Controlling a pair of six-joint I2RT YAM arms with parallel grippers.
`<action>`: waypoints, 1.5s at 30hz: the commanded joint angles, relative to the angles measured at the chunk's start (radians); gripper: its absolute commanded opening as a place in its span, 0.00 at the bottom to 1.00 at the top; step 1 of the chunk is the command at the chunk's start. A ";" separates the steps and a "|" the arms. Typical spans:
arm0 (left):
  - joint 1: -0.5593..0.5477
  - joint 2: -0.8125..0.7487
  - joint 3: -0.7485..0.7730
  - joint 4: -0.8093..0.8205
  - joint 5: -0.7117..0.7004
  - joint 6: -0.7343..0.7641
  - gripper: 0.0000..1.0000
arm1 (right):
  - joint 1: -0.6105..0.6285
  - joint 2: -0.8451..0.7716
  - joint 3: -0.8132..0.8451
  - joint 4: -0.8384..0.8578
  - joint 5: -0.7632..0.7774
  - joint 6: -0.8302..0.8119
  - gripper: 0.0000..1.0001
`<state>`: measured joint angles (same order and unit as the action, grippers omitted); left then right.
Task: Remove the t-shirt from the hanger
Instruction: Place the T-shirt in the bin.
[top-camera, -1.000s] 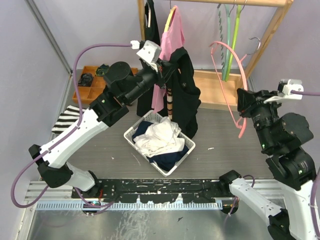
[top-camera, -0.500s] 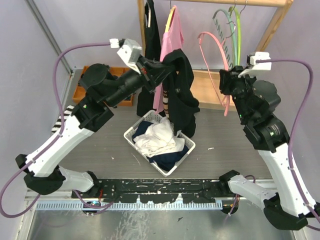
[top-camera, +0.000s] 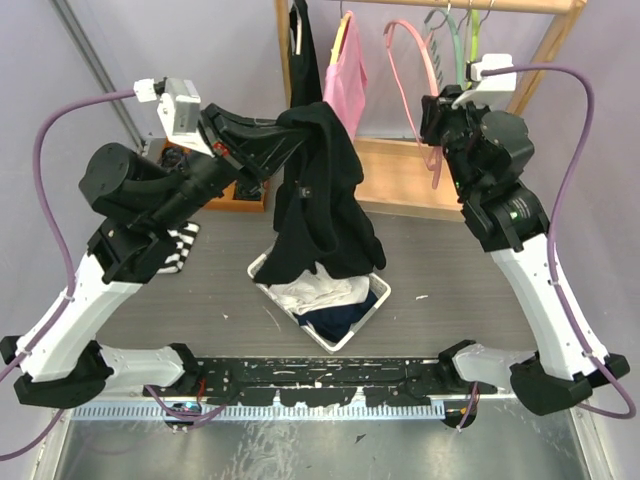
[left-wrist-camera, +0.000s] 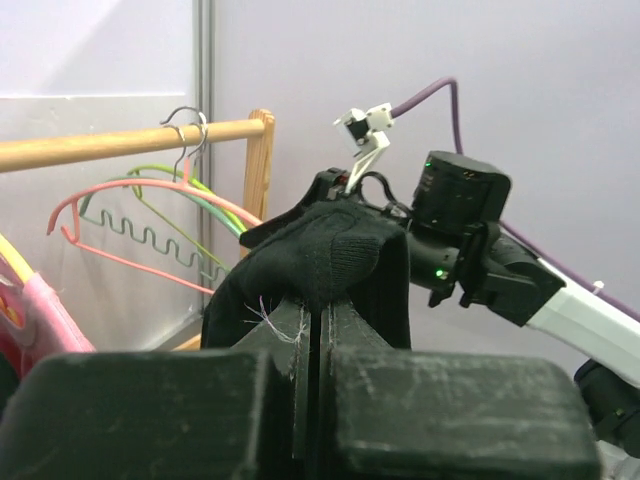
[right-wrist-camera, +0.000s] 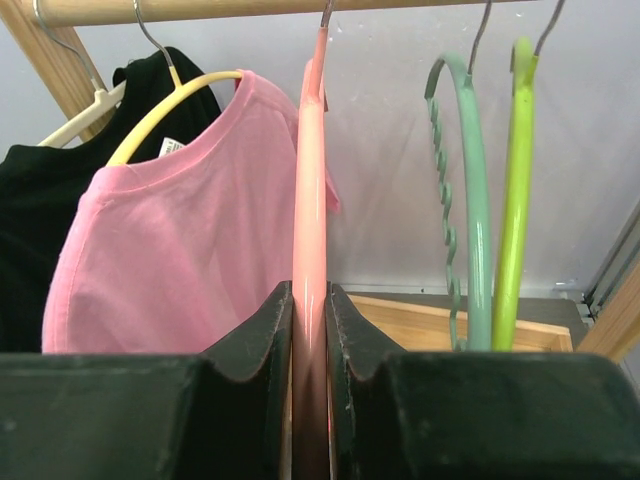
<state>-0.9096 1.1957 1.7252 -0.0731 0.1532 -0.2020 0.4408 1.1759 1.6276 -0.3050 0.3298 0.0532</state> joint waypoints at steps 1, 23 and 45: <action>0.004 -0.031 0.061 0.024 0.016 -0.001 0.00 | -0.012 0.038 0.086 0.119 -0.008 -0.032 0.01; 0.003 -0.105 0.070 0.029 -0.014 0.008 0.00 | -0.179 0.215 0.199 0.138 -0.209 0.055 0.01; 0.005 -0.092 0.213 -0.035 -0.101 0.112 0.00 | -0.241 0.221 0.157 0.109 -0.287 0.116 0.19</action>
<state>-0.9092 1.1084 1.8927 -0.1326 0.0914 -0.1333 0.2024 1.4532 1.7744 -0.2600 0.0578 0.1505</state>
